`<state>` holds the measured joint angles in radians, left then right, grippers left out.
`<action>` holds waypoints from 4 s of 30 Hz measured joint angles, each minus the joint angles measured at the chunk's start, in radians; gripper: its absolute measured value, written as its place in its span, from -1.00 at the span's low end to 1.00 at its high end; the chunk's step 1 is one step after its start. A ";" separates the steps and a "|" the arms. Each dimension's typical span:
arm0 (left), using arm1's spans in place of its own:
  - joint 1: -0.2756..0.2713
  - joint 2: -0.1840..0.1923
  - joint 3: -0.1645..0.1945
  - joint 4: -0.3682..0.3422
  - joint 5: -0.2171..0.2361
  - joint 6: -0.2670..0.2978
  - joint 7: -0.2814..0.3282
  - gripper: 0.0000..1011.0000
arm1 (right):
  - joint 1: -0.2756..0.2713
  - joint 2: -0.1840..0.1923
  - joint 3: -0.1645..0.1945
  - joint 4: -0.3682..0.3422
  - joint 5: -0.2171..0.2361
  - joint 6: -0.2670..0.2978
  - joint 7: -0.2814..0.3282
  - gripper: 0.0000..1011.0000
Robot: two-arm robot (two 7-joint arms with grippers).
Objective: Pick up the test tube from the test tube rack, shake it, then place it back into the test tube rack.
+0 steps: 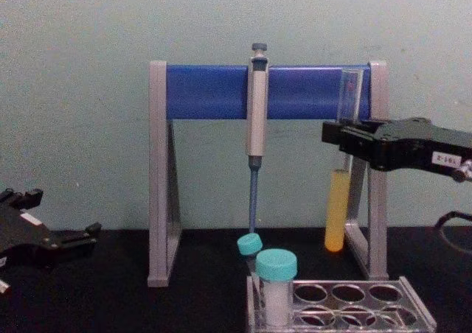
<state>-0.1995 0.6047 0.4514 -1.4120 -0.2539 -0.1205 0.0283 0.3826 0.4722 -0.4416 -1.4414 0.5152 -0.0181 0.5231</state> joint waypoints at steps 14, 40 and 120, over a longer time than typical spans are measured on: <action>0.000 0.000 0.000 0.000 0.000 0.000 0.000 1.00 | -0.027 0.011 0.033 -0.027 -0.021 0.017 -0.019 -0.54; 0.000 0.000 0.000 0.000 0.000 0.000 0.000 1.00 | -0.086 0.089 0.024 -0.155 0.041 0.103 0.067 -0.54; 0.000 0.000 0.000 0.000 0.000 0.000 0.000 1.00 | -0.031 -0.003 0.006 -0.074 -0.001 0.043 0.009 -0.54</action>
<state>-0.1995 0.6047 0.4514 -1.4120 -0.2539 -0.1205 0.0283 0.3512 0.4696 -0.4358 -1.5159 0.5139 0.0251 0.5326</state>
